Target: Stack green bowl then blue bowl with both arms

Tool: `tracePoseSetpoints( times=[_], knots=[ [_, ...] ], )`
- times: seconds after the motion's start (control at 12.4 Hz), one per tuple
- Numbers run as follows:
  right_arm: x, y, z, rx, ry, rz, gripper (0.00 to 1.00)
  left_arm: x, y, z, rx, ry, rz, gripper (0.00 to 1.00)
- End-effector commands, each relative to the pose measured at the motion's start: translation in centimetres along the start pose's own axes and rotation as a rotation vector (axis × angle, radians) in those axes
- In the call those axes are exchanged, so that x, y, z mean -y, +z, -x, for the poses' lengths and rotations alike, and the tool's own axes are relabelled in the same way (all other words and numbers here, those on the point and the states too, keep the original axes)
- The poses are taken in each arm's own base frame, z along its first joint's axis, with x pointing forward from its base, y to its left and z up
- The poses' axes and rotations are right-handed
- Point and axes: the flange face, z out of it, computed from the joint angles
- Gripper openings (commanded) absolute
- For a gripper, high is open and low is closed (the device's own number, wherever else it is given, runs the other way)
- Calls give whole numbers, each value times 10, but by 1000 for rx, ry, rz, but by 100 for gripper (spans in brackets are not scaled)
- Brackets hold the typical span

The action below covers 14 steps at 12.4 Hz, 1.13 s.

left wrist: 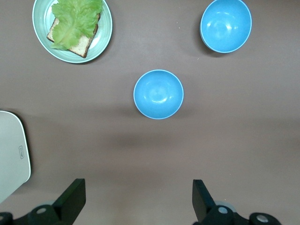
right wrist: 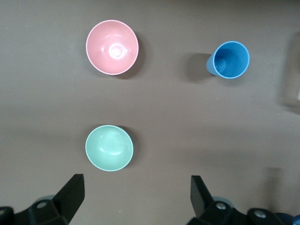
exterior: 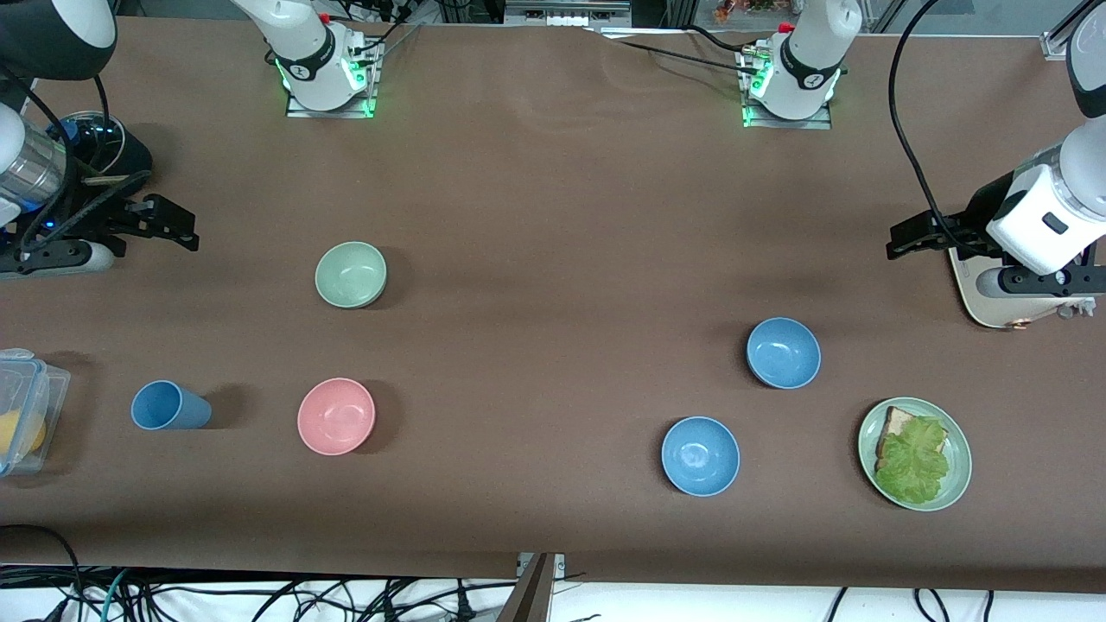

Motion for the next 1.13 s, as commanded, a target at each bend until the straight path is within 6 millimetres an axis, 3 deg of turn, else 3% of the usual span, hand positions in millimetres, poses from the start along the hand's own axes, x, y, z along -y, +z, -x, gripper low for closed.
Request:
tracePoseSetpoints(
  times=[0.0, 0.81, 1.05],
  knots=[
    [-7, -4, -1, 0, 0, 10, 100, 1, -4, -5, -10, -3, -12, 100],
    [0, 10, 0, 54, -1, 8, 100, 3, -5, -7, -16, -5, -14, 100],
    [2, 24, 4, 92, 2, 6, 100, 6, -6, -8, -18, -12, -14, 100]
  ],
)
